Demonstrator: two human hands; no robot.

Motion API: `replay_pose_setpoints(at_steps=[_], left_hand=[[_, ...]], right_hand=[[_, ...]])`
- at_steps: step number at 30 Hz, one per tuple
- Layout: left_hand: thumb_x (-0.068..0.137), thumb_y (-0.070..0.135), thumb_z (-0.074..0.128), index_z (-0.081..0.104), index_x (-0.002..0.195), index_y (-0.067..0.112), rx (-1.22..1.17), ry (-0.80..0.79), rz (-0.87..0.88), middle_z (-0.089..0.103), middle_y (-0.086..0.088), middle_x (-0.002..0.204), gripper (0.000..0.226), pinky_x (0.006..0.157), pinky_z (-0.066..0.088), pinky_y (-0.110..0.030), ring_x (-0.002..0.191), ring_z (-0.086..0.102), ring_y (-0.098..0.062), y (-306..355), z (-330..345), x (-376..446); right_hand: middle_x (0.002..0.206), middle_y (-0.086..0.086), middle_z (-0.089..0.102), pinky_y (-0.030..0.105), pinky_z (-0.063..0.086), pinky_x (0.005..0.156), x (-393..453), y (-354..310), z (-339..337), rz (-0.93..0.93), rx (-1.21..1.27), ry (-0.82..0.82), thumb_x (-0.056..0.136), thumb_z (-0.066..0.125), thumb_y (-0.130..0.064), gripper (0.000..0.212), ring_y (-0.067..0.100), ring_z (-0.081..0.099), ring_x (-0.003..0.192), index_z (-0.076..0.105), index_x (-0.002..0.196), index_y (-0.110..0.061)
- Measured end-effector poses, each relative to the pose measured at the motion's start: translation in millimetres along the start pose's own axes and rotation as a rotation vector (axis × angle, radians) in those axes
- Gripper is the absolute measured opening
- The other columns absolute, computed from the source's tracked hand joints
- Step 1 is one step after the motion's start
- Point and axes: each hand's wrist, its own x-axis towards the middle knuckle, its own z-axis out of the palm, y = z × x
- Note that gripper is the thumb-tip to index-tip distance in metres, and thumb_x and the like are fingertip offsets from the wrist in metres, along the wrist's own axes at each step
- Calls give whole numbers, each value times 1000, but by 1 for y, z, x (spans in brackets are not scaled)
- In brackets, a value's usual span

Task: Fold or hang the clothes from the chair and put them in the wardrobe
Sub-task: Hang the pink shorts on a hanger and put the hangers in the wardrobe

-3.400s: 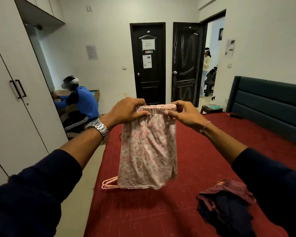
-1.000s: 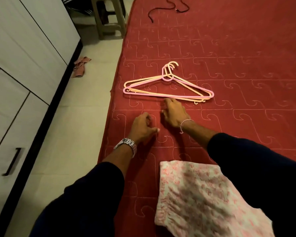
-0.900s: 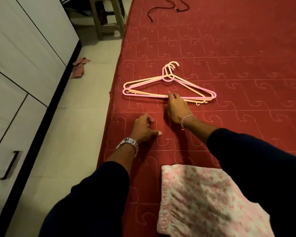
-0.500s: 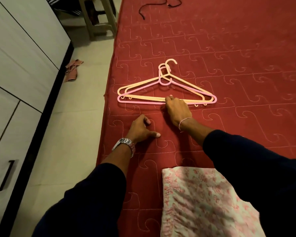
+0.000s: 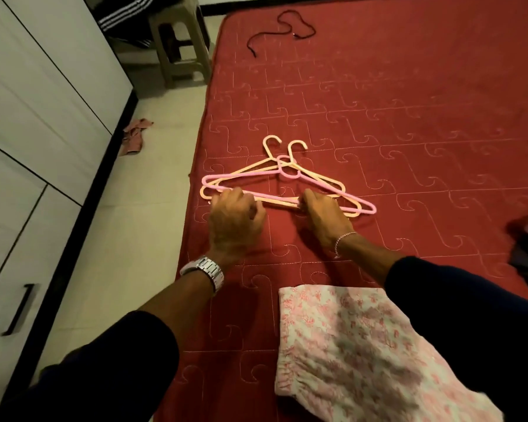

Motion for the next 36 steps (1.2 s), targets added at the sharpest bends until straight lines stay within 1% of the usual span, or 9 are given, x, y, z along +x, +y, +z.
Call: replay_pose_setpoints(at_steps=[3,7,11,15,21,24,28,31,36], left_hand=[[92,33,56,65,104,8,223,-94,-24,62,-17,114,29,91,44,-46,108,56,-32,-4,-14,21],[102,46,39,37,148,9,377,-381,-152,40,-23,151,59,116,26,-52,140,35,-41,-10,-24,40],[104,42,40,43,134,6,199,-651,-245,62,-22,123,47,90,47,-50,113,60,-43,-20,-22,47],[103,36,47,69,114,18,76,-537,-232,71,-15,102,31,76,50,-41,96,66,-38,-29,-22,44],[99,37,54,69,112,10,122,-514,-521,67,-18,111,34,80,49,-42,102,64,-40,-22,-5,53],[99,33,55,67,115,7,100,-521,-639,65,-20,117,33,83,48,-43,107,62,-41,-29,4,56],[102,30,54,72,112,9,39,-440,-670,69,-21,109,29,75,43,-39,101,64,-41,-33,14,46],[103,24,50,71,111,8,27,-379,-650,70,-21,105,27,70,40,-38,98,65,-42,-39,18,39],[104,22,46,67,106,9,-23,-300,-624,69,-18,99,25,68,43,-38,91,64,-38,-60,19,34]], right_hand=[[98,12,63,48,51,71,-6,-1,-6,-15,22,12,96,56,-8,10,33,61,83,48,101,-11],[101,12,63,51,52,73,-16,-2,-4,-56,12,5,98,55,-11,9,34,62,83,48,103,-12],[100,11,61,50,51,69,-28,4,-3,-104,-17,7,99,55,-13,10,34,60,77,47,103,-13],[101,8,64,47,54,71,-30,11,-4,-87,-34,-47,94,64,-10,19,29,62,81,49,105,-15],[114,8,67,41,54,77,3,3,2,64,-25,61,94,55,-2,27,32,66,94,58,116,-16],[161,16,29,48,55,89,18,-4,11,107,-50,-57,96,51,0,63,40,60,114,29,154,-12],[164,19,-20,48,53,90,16,9,27,170,-51,-211,101,51,-13,86,41,60,113,-14,158,-12],[165,21,-11,50,53,92,4,20,35,240,-98,-208,107,36,-22,70,42,60,115,-10,159,-11],[167,13,9,42,26,119,-5,24,39,252,-234,-247,110,20,-35,57,30,16,153,11,160,-9]])
